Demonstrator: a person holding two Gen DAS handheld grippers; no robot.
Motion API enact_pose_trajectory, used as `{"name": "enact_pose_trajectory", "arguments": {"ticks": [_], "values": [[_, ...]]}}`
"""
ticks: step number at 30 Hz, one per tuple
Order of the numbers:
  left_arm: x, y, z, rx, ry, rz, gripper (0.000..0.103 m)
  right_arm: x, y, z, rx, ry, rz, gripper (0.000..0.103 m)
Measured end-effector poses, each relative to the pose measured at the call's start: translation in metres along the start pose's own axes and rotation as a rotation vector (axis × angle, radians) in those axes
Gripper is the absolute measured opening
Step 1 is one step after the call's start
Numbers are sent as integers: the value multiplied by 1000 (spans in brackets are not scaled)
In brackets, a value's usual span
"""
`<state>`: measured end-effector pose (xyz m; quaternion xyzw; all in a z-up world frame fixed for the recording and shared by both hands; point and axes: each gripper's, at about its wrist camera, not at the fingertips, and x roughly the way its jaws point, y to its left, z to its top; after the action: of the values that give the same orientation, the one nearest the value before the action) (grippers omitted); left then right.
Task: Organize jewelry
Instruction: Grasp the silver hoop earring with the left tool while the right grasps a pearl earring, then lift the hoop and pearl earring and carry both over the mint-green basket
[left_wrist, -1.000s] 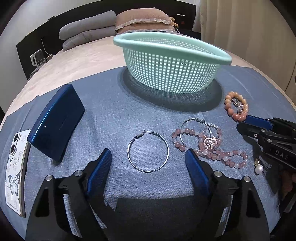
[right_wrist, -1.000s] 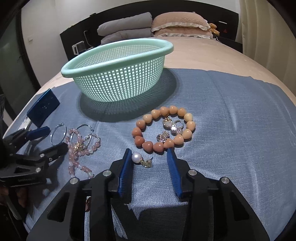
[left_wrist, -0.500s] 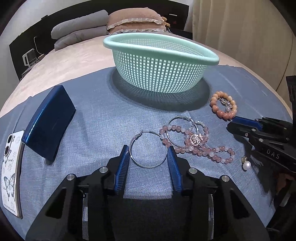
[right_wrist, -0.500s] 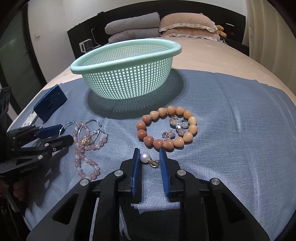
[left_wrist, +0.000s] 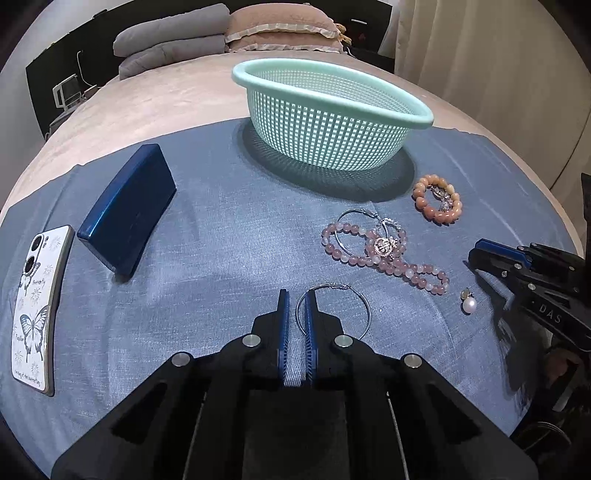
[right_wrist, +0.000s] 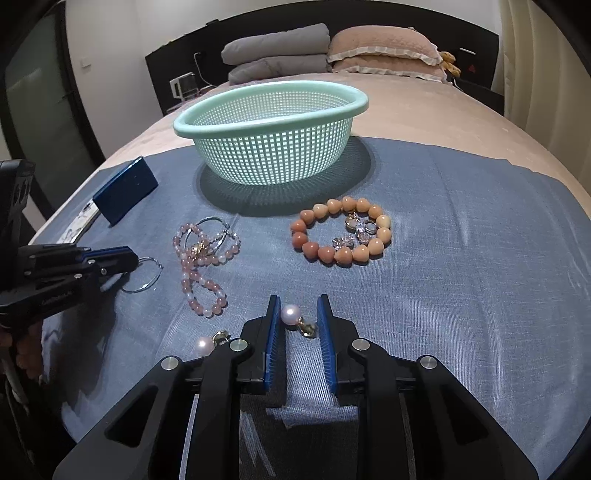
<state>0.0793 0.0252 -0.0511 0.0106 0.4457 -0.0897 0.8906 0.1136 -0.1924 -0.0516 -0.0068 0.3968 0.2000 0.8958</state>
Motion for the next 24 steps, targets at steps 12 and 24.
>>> {"name": "enact_pose_trajectory", "arguments": {"ticks": [12, 24], "values": [[-13, -2, -3, 18, -61, 12, 70, -9, 0, 2, -19, -40, -2, 13], [9, -13, -9, 85, -28, -8, 75, 6, 3, -7, -74, -21, -50, 36]]}}
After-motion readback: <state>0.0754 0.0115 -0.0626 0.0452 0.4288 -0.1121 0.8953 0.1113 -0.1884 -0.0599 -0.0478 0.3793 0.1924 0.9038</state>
